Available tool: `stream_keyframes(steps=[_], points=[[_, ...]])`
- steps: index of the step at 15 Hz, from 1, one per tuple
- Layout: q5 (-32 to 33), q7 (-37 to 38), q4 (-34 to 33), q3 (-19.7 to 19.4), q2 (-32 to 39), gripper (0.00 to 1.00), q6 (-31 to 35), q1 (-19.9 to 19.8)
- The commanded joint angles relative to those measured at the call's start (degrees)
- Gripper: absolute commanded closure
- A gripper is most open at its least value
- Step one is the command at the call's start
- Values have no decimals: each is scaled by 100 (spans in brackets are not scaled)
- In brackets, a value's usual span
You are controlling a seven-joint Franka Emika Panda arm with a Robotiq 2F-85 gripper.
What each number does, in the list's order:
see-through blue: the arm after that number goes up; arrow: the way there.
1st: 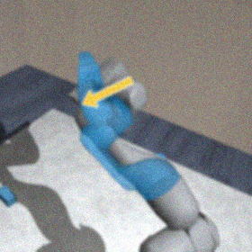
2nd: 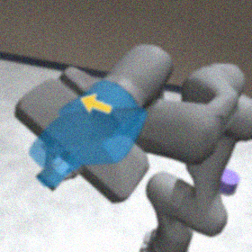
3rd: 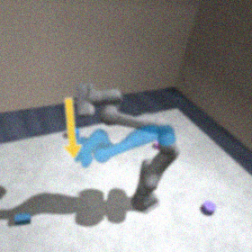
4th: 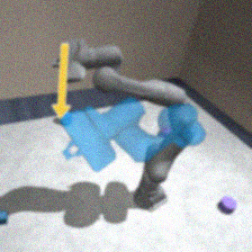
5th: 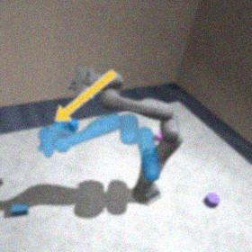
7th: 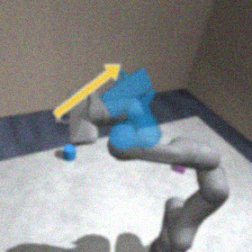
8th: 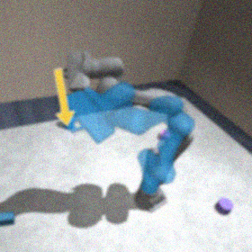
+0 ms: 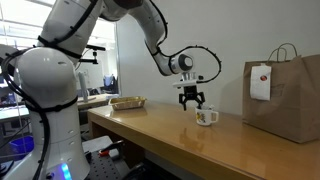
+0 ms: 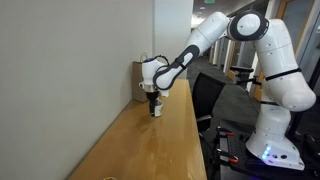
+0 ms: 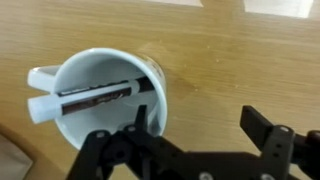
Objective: Move the mug to the right then take the marker out of the mug and put it on the table
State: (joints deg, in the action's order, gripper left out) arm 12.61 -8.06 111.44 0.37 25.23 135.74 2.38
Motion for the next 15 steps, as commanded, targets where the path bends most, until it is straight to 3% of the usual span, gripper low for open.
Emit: stream_keyframes(steps=[1, 15], points=[[-83, 12, 245, 58, -312, 0, -80, -28], [-665, -133, 484, 266, -1060, 0, -750, -62]])
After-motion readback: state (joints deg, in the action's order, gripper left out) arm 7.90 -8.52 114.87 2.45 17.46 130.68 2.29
